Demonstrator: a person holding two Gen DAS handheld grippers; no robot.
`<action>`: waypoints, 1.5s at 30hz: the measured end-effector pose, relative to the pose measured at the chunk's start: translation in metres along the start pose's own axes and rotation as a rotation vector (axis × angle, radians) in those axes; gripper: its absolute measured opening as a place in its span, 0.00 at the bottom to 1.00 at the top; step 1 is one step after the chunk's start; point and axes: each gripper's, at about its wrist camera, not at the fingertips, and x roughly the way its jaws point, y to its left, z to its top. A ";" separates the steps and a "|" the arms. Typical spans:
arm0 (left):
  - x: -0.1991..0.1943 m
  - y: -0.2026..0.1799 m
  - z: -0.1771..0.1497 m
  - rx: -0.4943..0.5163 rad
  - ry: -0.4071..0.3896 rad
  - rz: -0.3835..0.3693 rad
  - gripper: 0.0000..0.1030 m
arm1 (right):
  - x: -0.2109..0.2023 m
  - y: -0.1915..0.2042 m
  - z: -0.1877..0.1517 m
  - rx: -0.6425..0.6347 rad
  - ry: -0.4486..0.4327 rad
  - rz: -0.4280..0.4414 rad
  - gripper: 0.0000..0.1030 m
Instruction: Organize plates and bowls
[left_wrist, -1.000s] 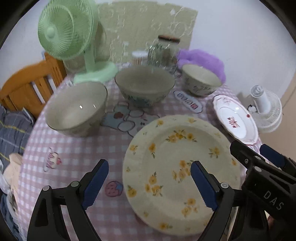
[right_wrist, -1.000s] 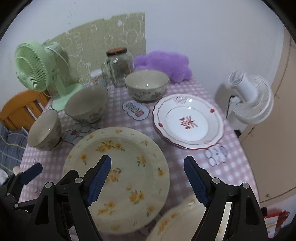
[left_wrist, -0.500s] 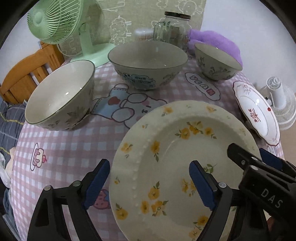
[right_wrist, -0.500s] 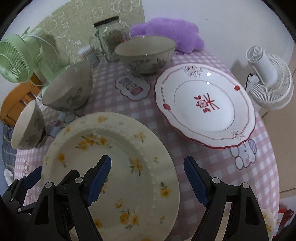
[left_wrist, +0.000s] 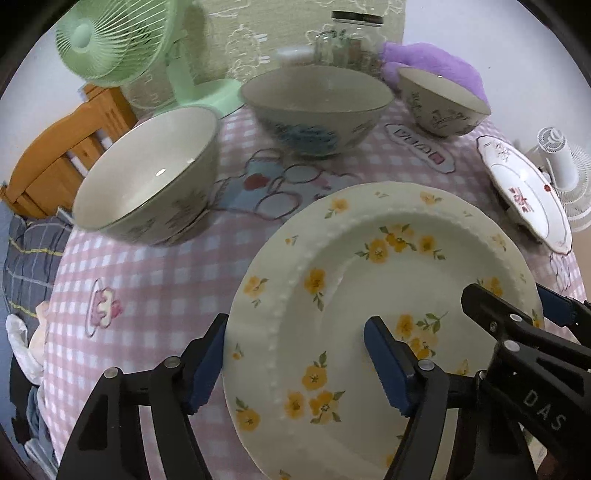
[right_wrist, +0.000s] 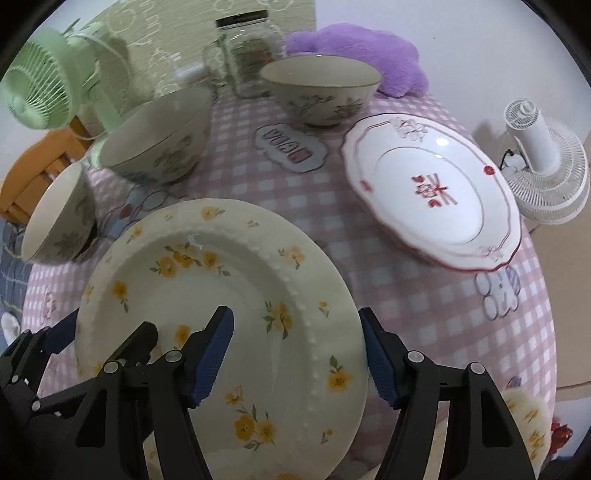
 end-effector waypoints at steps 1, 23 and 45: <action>-0.002 0.006 -0.004 -0.003 0.005 0.002 0.72 | -0.001 0.006 -0.003 -0.008 0.007 0.007 0.69; -0.009 0.034 -0.020 -0.052 0.026 0.017 0.67 | -0.005 0.045 -0.016 -0.088 0.043 -0.065 0.57; -0.058 0.065 -0.070 -0.009 0.056 -0.014 0.65 | -0.052 0.080 -0.069 -0.073 0.069 -0.128 0.57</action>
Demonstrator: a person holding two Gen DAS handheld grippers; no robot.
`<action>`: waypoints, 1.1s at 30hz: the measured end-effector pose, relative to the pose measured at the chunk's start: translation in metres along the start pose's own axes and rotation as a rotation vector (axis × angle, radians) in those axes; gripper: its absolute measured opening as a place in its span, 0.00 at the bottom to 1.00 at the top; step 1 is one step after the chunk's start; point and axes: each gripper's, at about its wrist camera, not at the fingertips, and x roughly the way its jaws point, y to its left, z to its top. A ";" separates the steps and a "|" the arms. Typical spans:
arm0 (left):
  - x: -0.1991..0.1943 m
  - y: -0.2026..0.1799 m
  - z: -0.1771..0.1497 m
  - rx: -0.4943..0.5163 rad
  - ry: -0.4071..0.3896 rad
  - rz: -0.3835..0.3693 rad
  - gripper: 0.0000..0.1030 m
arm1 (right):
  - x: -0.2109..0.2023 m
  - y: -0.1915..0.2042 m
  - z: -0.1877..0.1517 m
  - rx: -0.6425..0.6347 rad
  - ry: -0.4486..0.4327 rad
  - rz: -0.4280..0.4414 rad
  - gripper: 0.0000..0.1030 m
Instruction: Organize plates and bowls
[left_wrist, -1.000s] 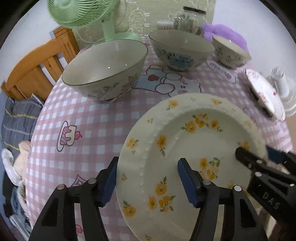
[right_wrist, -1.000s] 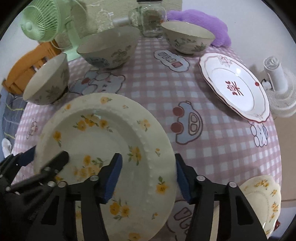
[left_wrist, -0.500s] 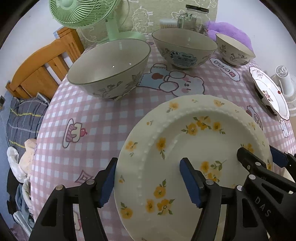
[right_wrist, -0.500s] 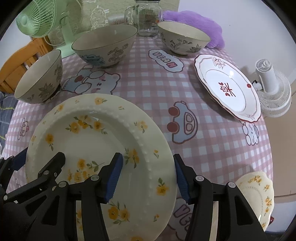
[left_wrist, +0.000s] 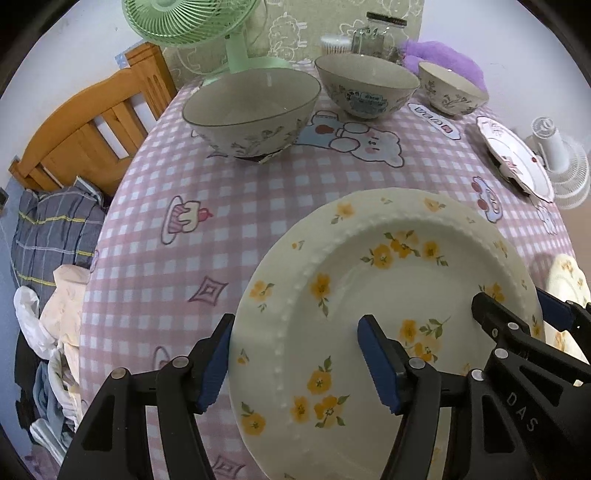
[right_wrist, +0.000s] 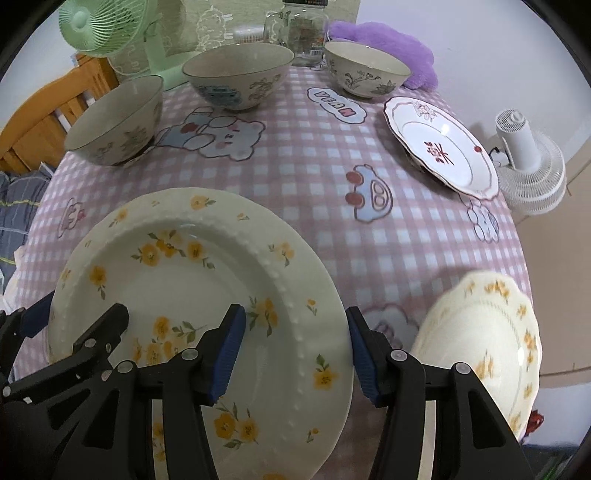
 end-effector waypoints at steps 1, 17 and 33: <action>-0.002 0.001 -0.001 0.006 -0.002 -0.005 0.65 | -0.004 0.002 -0.003 0.005 -0.003 -0.002 0.57; -0.035 0.004 -0.019 0.074 -0.023 -0.069 0.65 | -0.047 0.001 -0.037 0.112 -0.043 -0.025 0.57; -0.053 -0.077 -0.018 0.005 -0.033 -0.059 0.65 | -0.059 -0.082 -0.031 0.053 -0.054 0.006 0.56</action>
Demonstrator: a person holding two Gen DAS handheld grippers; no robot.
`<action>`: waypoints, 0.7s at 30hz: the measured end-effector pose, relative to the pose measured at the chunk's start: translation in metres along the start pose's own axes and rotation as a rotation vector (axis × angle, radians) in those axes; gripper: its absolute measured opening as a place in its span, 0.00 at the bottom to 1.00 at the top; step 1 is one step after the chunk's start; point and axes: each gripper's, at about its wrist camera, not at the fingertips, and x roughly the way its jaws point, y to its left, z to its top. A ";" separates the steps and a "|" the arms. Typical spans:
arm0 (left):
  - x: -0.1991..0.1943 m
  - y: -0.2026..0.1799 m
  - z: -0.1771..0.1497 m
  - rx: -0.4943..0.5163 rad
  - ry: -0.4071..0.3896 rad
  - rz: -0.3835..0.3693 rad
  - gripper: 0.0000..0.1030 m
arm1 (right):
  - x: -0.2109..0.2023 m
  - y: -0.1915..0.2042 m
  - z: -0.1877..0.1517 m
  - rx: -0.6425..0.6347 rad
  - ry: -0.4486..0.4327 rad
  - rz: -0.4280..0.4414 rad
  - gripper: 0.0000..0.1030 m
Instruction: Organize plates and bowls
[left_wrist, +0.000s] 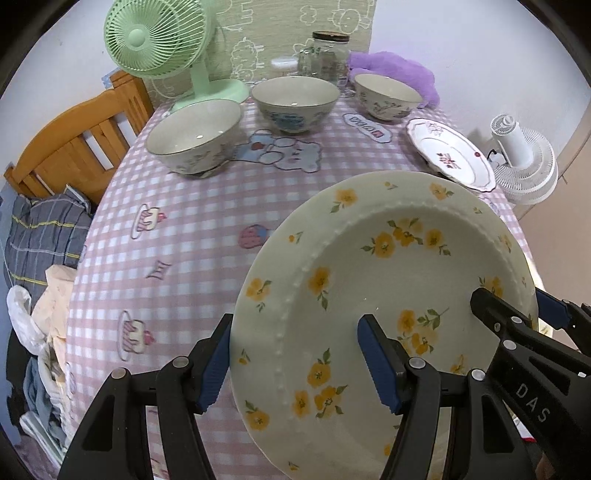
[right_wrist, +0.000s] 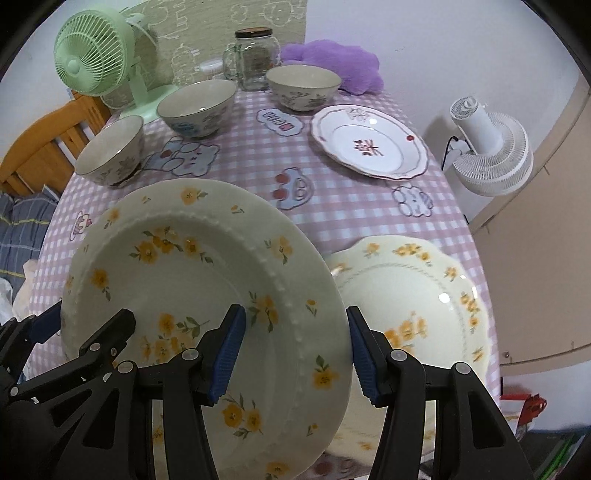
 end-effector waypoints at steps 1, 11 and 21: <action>0.000 -0.005 0.000 -0.002 0.000 -0.003 0.65 | 0.000 -0.008 0.001 -0.002 -0.002 -0.001 0.56; 0.011 -0.063 0.004 -0.035 0.017 -0.044 0.65 | 0.002 -0.072 0.004 -0.006 -0.011 -0.011 0.55; 0.021 -0.115 0.004 -0.028 0.023 -0.066 0.66 | 0.009 -0.125 0.003 0.004 -0.007 -0.030 0.55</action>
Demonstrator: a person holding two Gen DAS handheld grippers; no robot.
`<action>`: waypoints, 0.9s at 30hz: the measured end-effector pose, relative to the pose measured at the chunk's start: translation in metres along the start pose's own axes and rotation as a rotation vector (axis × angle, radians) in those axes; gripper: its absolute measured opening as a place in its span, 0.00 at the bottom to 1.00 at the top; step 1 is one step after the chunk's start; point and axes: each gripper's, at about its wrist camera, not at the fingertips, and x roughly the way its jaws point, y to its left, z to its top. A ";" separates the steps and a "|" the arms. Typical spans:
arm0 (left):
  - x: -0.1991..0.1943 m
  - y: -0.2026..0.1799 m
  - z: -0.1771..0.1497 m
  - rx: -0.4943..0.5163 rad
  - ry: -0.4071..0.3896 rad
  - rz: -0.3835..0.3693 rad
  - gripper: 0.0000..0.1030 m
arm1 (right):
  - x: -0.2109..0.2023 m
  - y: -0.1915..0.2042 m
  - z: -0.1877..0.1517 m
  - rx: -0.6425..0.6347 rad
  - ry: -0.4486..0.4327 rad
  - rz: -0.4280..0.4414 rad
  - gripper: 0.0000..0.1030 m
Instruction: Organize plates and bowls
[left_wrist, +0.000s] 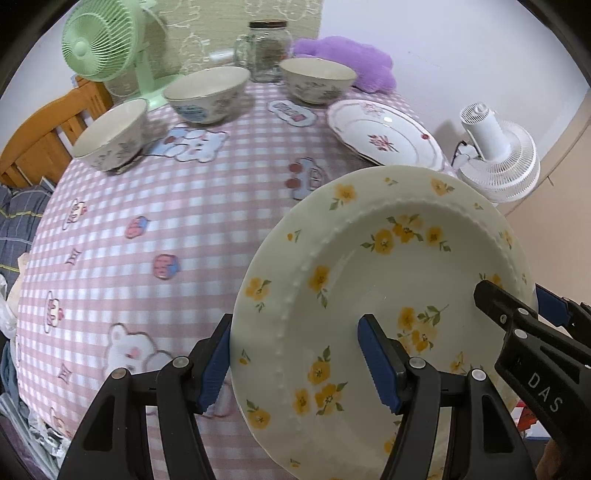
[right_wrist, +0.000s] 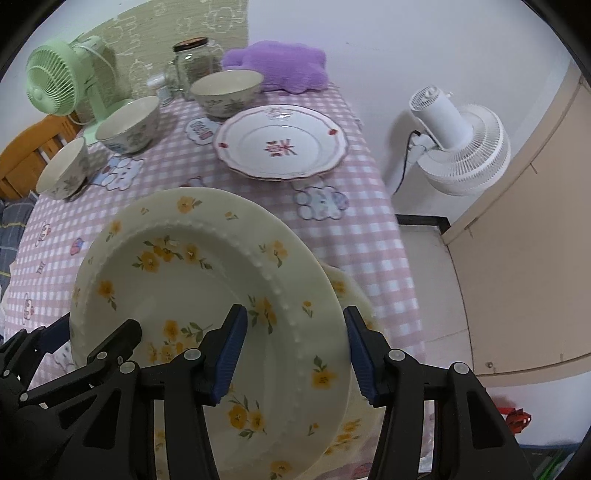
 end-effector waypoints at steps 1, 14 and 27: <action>0.002 -0.006 -0.001 0.003 0.004 -0.004 0.66 | 0.001 -0.007 -0.001 0.005 0.003 -0.004 0.55; 0.023 -0.057 -0.009 0.033 0.058 -0.047 0.66 | 0.014 -0.062 -0.014 0.053 0.037 -0.034 0.55; 0.038 -0.070 -0.012 0.033 0.095 -0.047 0.67 | 0.029 -0.076 -0.018 0.066 0.067 -0.038 0.54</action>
